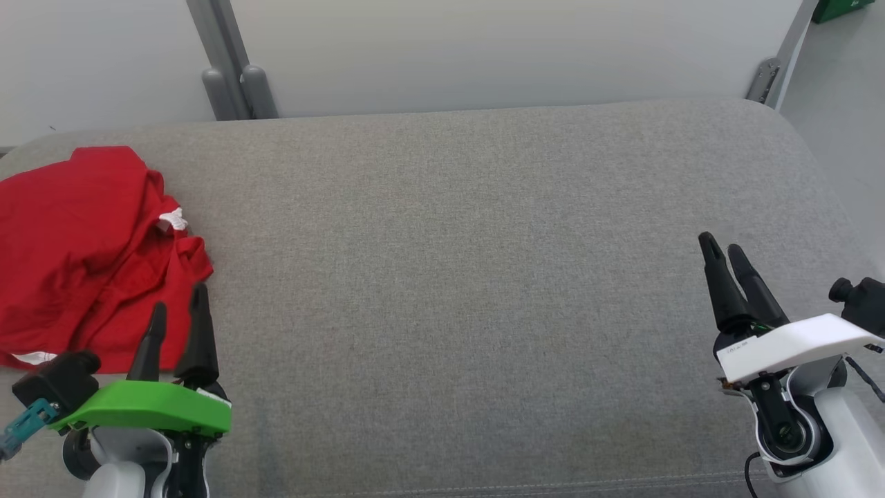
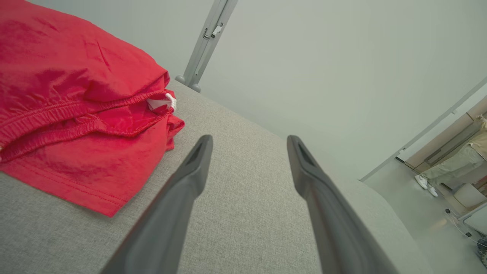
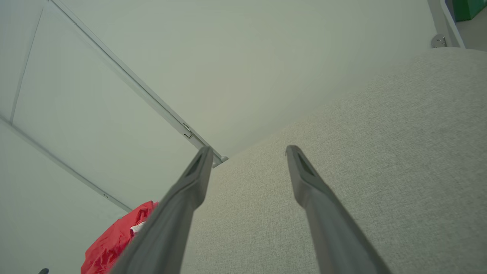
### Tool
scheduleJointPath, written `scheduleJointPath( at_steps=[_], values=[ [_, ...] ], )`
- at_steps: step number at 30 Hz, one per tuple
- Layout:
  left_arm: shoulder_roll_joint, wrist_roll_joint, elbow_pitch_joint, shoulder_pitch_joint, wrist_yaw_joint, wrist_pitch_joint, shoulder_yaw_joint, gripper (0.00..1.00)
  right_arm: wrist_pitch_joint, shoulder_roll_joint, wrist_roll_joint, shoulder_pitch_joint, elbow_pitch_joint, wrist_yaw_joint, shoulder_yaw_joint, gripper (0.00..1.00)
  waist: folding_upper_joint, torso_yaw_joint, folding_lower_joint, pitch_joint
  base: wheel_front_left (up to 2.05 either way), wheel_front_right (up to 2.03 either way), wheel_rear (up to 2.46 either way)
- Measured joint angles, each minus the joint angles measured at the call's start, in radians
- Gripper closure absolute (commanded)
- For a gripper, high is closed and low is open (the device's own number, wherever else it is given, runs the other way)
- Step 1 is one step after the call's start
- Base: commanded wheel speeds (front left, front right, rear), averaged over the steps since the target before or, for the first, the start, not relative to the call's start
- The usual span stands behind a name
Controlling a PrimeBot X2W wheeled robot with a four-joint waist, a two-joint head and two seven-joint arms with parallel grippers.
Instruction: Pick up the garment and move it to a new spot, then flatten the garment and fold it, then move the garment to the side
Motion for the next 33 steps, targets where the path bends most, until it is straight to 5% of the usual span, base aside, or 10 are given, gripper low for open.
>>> scheduleJointPath(
  at_steps=[10, 33],
  values=[
    [-0.010, 0.139, -0.027, 0.007, 0.014, -0.040, -0.022, 0.00, -0.035, 0.004, -0.132, 0.000, -0.005, -0.031, 0.025, 0.00, 0.0000, 0.004, 0.0000, -0.001, 0.00, 0.00, 0.00],
    [-0.017, 0.457, -0.096, 0.022, 0.048, -0.122, -0.046, 0.00, -0.115, -0.002, -0.435, -0.002, -0.030, -0.040, 0.085, 0.00, 0.0000, 0.019, 0.0000, -0.012, 0.00, 0.00, 0.00]
  ],
)
